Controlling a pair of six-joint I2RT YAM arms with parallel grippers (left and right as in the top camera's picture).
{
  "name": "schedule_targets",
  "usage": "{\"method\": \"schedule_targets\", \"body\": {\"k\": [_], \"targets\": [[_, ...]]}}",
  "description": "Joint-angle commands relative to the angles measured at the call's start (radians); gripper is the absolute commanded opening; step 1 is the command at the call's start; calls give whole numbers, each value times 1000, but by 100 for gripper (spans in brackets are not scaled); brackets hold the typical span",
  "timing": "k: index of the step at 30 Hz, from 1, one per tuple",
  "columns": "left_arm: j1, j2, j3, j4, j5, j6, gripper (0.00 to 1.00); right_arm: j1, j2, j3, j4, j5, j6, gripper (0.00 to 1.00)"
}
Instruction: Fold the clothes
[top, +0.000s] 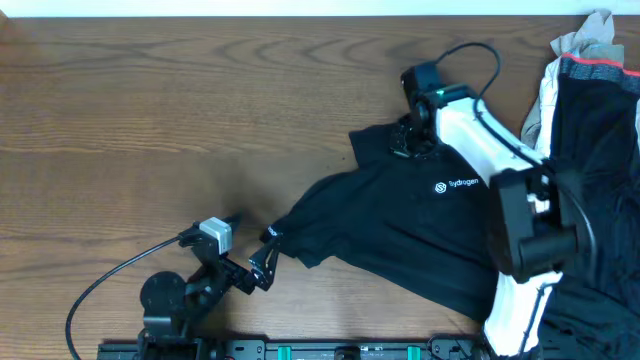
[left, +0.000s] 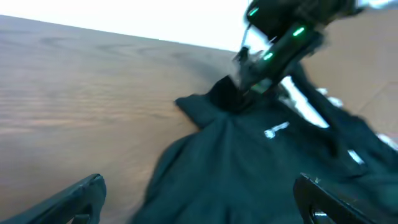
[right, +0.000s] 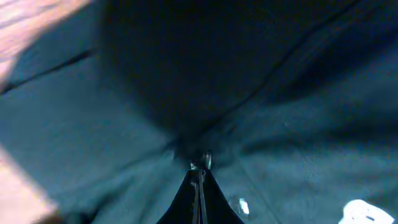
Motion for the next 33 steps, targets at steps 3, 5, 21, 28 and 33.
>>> {"method": "schedule_targets", "body": {"k": [3, 5, 21, 28, 33], "targets": [[-3, 0, 2, 4, 59, -79, 98, 8, 130, 6, 92, -117, 152, 1], [-3, 0, 2, 4, 62, -80, 98, 28, 193, 6, 192, -247, 187, 1], [-3, 0, 2, 3, 62, -79, 98, 292, 407, 230, 877, -625, 61, 1], [-3, 0, 2, -3, 65, -79, 98, 183, 301, 457, 438, -565, -231, 11], [-3, 0, 1, -55, 45, -80, 98, 88, 137, 523, 129, -272, -367, 18]]}}
